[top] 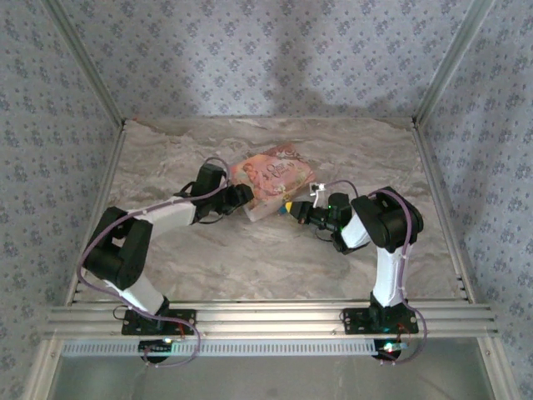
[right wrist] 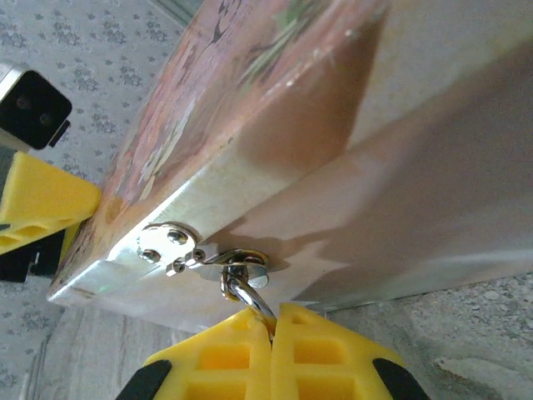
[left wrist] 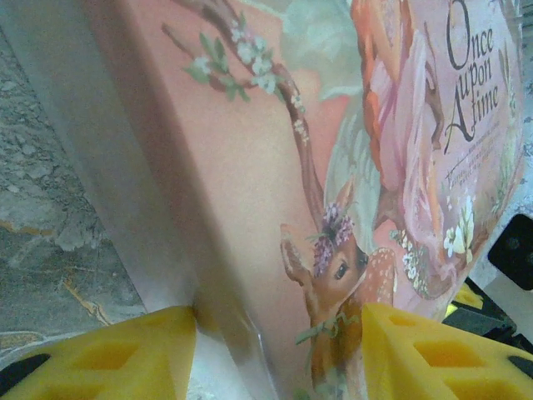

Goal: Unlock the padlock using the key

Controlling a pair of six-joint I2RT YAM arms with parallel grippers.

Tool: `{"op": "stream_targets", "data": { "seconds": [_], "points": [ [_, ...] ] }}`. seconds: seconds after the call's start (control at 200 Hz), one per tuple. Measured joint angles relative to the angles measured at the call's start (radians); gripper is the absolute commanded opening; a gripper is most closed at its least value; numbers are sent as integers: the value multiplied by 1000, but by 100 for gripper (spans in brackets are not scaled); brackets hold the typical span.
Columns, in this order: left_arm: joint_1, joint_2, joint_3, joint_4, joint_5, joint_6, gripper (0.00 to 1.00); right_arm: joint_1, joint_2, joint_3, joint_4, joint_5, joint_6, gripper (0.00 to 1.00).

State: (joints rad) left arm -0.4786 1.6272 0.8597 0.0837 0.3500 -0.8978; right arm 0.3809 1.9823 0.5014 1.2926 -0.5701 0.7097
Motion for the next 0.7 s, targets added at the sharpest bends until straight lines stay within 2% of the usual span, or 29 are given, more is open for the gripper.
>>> {"op": "stream_targets", "data": {
  "seconds": [0.7],
  "points": [
    [-9, -3, -16, 26, 1, -10, 54, -26, 0, 2, 6, -12, 93, 0]
  ]
}}
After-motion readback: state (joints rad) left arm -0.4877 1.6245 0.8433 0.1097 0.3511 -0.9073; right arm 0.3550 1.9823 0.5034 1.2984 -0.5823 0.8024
